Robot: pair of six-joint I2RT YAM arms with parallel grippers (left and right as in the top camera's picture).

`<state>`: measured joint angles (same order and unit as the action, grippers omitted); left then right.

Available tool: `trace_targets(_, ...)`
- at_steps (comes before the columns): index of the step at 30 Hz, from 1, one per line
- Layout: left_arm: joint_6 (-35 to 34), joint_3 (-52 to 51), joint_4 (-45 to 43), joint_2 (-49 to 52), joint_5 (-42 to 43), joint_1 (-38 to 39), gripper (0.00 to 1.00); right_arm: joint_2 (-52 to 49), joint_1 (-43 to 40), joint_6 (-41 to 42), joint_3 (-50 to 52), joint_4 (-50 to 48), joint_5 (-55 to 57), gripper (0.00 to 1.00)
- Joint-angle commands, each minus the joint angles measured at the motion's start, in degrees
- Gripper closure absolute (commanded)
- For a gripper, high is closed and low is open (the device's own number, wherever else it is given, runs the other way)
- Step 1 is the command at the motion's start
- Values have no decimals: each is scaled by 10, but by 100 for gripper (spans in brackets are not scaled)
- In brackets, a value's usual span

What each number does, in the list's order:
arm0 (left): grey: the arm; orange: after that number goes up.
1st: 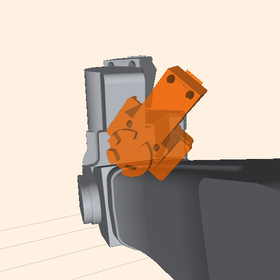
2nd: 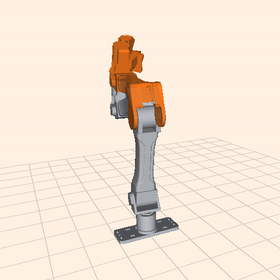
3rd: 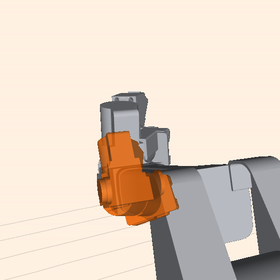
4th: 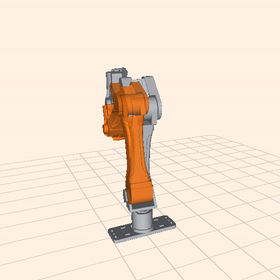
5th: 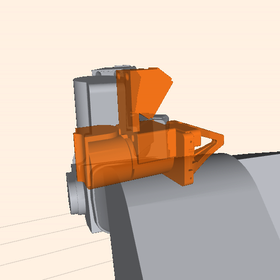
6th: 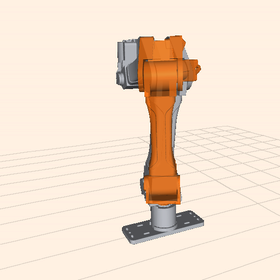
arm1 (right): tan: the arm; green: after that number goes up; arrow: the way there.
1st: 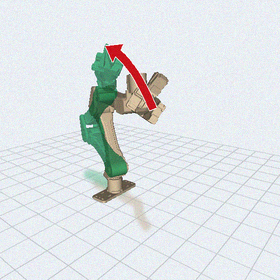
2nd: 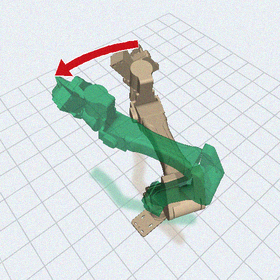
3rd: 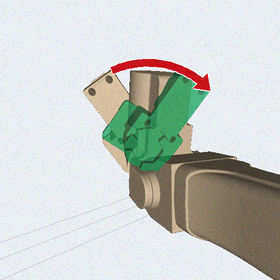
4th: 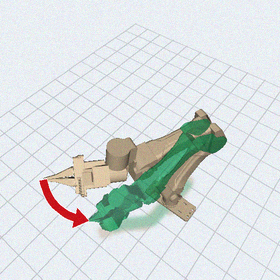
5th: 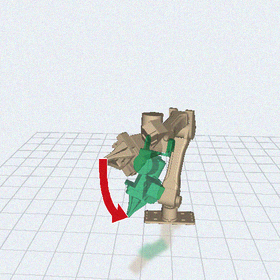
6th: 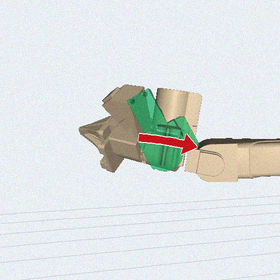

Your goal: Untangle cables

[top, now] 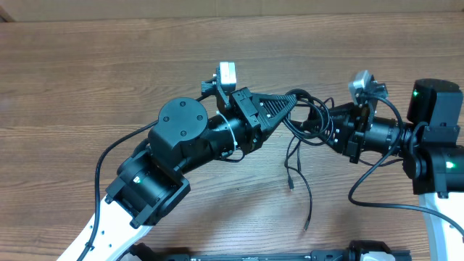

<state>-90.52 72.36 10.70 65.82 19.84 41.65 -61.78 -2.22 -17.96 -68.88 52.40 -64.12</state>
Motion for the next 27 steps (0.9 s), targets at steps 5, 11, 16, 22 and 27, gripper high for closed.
trace_targets(5, -4, 7, -9, -2, 31, 12, 96, -6, -1, -3, -5, -38, -31, 20)
trace_targets(11, -8, 7, -9, -2, 26, 22, 95, -17, -1, -3, -5, -28, -52, 96)
trace_targets(16, 59, 7, -9, -2, -73, -2, 22, -17, -1, 118, -5, 14, 39, 96)
trace_targets(22, 462, 7, 11, -2, -57, -45, 5, -17, -1, 282, -5, 101, 144, 96)
trace_targets(27, 546, 7, 126, -2, -25, -46, 8, -17, -1, 289, -5, 69, 84, 96)
